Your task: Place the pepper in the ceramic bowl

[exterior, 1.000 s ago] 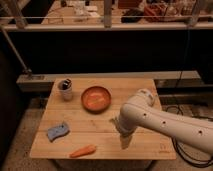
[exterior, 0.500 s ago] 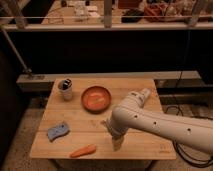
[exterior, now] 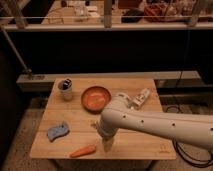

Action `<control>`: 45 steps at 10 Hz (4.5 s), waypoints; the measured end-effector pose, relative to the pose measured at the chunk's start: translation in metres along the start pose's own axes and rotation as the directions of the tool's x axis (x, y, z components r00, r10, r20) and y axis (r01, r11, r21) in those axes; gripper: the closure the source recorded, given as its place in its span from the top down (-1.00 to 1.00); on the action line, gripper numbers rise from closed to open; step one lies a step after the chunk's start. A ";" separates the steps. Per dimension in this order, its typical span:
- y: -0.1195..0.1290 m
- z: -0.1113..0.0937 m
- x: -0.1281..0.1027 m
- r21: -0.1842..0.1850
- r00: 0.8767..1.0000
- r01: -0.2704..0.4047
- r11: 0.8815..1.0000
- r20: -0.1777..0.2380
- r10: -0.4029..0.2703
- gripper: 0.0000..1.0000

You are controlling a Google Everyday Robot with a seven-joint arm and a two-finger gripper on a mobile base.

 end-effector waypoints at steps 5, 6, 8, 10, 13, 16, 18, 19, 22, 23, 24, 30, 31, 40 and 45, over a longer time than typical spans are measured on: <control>-0.013 0.024 -0.027 -0.011 0.998 0.040 0.999 0.043 -0.039 0.60; -0.013 0.027 -0.027 -0.012 0.998 0.039 0.999 0.049 -0.038 0.60; -0.012 0.038 -0.024 -0.015 0.997 0.041 0.999 0.062 -0.040 0.60; -0.013 0.049 -0.027 -0.016 0.996 0.051 0.999 0.072 -0.050 0.60; -0.013 0.058 -0.027 -0.021 0.995 0.051 0.998 0.084 -0.049 0.60; -0.014 0.071 -0.032 -0.029 0.992 0.079 0.996 0.102 -0.076 0.60; -0.014 0.077 -0.033 -0.033 0.990 0.088 0.996 0.109 -0.084 0.60; -0.013 0.079 -0.032 -0.036 0.990 0.090 0.995 0.112 -0.086 0.60; -0.012 0.084 -0.034 -0.040 0.988 0.101 0.994 0.122 -0.095 0.60; -0.012 0.085 -0.035 -0.041 0.987 0.104 0.994 0.124 -0.099 0.60; -0.012 0.086 -0.034 -0.042 0.987 0.104 0.994 0.126 -0.098 0.60; -0.009 0.093 -0.034 -0.048 0.985 0.113 0.992 0.135 -0.105 0.50; -0.009 0.094 -0.034 -0.050 0.985 0.113 0.992 0.138 -0.106 0.52; -0.012 0.090 -0.041 -0.059 0.984 0.120 0.991 0.141 -0.111 -0.76; -0.014 0.079 -0.024 -0.058 0.986 0.121 0.991 0.126 -0.113 -0.13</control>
